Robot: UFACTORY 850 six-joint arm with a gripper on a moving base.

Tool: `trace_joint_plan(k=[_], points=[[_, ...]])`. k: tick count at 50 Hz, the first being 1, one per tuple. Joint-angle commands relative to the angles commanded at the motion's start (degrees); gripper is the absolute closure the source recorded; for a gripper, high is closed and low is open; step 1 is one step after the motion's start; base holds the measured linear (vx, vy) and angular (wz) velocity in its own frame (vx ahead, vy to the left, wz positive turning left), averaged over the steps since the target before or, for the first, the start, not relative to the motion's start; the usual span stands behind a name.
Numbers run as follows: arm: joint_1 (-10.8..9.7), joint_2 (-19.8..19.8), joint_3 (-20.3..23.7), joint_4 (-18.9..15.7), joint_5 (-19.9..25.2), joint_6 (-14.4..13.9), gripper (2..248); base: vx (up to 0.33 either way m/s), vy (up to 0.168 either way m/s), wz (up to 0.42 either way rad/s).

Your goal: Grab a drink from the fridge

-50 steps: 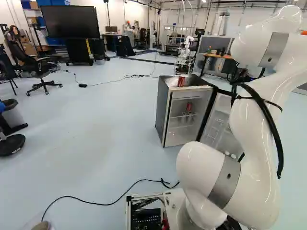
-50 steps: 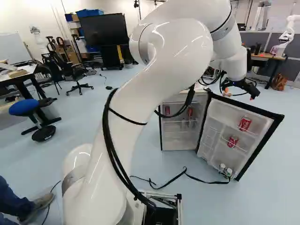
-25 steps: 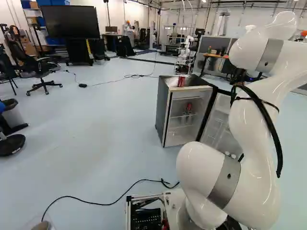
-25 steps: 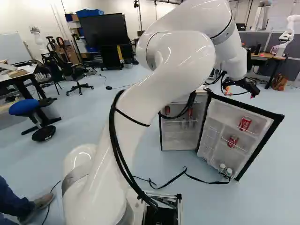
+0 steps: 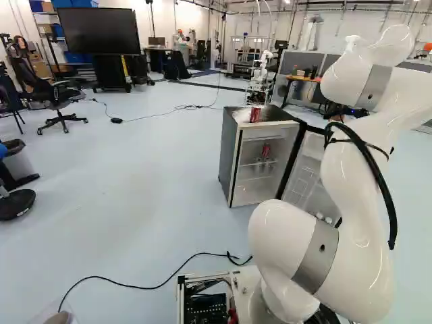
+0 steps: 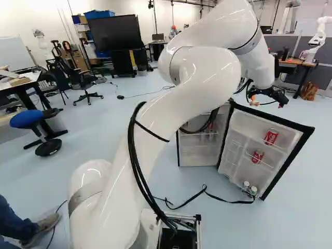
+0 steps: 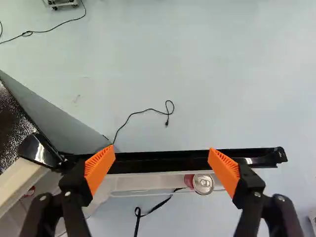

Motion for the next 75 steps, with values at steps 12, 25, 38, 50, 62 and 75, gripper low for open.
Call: trace_joint_plan(k=[12, 25, 38, 50, 62, 75], points=[[0.0, -2.3, -3.4, 0.0, -1.1, 0.0, 3, 0.0, 0.0, 0.0], [0.1, -5.0, -7.3, 0.0, -2.8, 0.0, 3, 0.0, 0.0, 0.0], [0.1, -7.7, -11.4, 0.0, -4.5, 0.0, 3, 0.0, 0.0, 0.0], [0.1, -9.8, -14.2, 0.0, -6.1, 0.0, 3, 0.0, 0.0, 0.0], [0.1, -11.1, -14.9, 0.0, -7.3, 0.0, 3, 0.0, 0.0, 0.0], [0.1, -12.4, -15.5, 0.0, -8.4, 0.0, 3, 0.0, 0.0, 0.0]])
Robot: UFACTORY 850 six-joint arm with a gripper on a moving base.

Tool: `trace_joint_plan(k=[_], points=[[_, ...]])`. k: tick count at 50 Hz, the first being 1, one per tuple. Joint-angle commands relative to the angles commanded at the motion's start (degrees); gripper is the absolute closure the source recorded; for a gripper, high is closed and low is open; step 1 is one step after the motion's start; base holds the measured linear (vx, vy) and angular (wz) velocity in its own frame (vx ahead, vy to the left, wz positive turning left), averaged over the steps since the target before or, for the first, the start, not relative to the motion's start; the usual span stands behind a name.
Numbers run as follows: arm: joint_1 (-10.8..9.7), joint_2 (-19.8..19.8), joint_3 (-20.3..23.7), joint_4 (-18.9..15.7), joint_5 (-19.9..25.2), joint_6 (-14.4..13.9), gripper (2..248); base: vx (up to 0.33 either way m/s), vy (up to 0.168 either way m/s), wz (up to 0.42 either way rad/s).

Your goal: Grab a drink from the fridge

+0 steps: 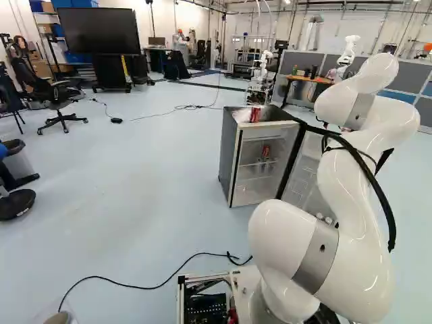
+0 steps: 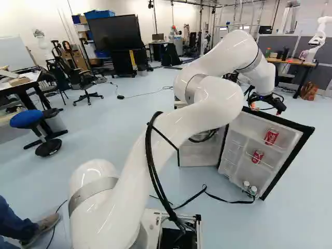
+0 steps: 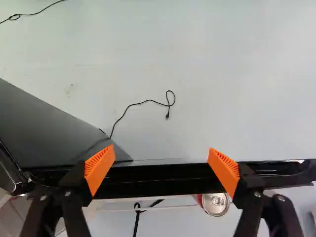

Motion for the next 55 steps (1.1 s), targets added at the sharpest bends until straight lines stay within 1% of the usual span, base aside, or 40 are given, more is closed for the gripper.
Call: trace_joint_plan(k=[22, 55], points=[[0.3, -3.5, -5.3, 0.0, -1.1, 0.0, 3, 0.0, 0.0, 0.0], [0.1, -7.6, -11.0, 0.0, -2.6, 0.0, 3, 0.0, 0.0, 0.0]])
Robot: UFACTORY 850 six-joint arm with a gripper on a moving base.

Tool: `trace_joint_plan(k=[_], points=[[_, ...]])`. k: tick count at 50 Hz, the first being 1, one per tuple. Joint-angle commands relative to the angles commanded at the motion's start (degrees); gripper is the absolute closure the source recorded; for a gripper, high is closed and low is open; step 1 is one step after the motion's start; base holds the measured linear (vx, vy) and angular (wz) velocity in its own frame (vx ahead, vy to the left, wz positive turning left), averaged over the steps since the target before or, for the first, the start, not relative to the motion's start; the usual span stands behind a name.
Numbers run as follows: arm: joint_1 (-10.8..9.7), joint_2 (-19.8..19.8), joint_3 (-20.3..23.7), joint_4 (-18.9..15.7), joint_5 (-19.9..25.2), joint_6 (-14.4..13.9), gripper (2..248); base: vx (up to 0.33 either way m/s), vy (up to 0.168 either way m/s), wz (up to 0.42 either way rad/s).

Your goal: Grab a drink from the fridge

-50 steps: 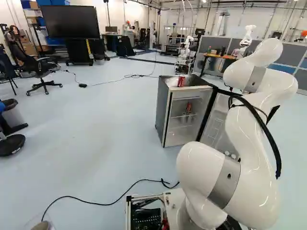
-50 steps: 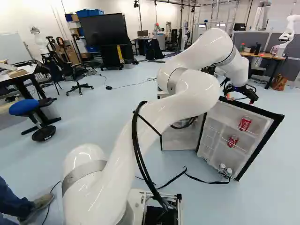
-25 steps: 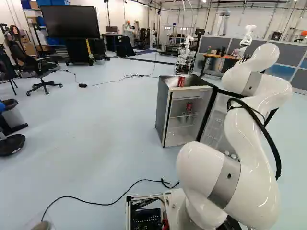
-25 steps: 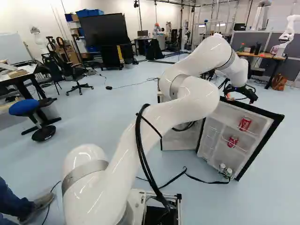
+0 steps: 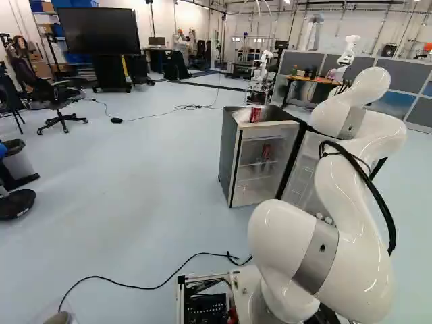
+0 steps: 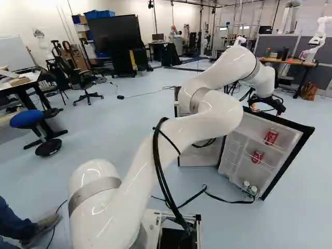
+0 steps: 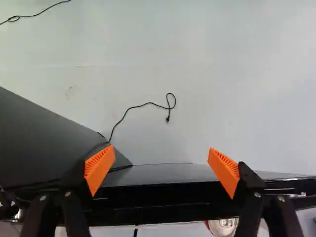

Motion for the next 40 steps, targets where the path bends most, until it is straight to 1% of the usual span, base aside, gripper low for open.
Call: trace_joint_plan(k=[11, 28, 40], points=[[0.0, -0.2, -0.3, 0.0, -1.2, 0.0, 3, 0.0, 0.0, 0.0], [0.0, -0.2, -0.3, 0.0, -6.2, 0.0, 3, 0.0, 0.0, 0.0], [0.0, -0.2, -0.3, 0.0, -6.8, 0.0, 3, 0.0, 0.0, 0.0]])
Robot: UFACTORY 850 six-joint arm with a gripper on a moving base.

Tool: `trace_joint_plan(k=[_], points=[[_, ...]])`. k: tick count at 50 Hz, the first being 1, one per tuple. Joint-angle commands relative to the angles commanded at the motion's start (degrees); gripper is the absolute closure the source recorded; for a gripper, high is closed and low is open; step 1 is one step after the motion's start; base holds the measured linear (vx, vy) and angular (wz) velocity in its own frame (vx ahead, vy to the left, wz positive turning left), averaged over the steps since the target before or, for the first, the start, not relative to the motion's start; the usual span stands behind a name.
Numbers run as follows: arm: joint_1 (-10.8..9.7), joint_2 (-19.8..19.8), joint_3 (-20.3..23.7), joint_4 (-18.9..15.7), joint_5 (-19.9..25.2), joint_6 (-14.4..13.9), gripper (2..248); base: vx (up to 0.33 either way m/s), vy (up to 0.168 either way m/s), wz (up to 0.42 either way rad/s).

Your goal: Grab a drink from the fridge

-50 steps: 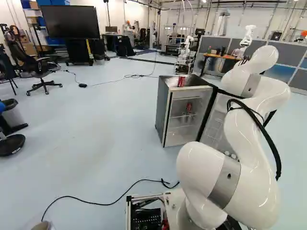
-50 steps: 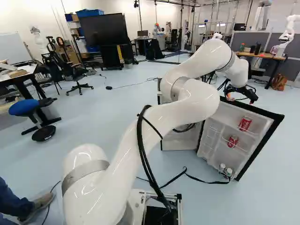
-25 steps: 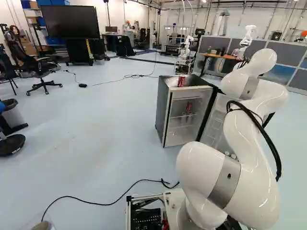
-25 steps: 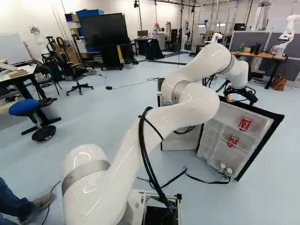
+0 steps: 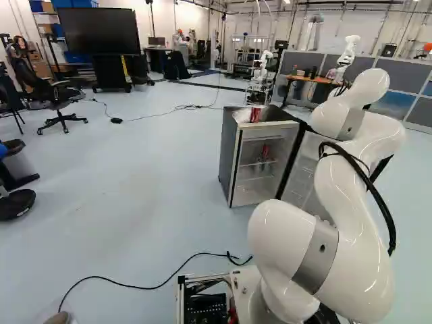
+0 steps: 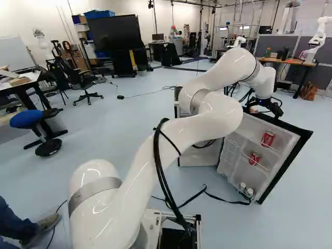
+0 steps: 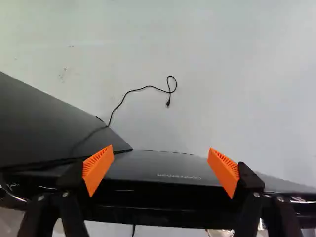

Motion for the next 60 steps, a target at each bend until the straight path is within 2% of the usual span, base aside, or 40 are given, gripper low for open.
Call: trace_joint_plan(k=[12, 37, 60], points=[[0.0, 0.0, 0.0, 0.0, 0.4, 0.0, 3, 0.0, 0.0, 0.0], [0.0, -0.1, -0.2, 0.0, 7.0, 0.0, 3, 0.0, 0.0, 0.0], [-1.3, -4.8, -7.4, 0.0, 7.4, 0.0, 3, 0.0, 0.0, 0.0]])
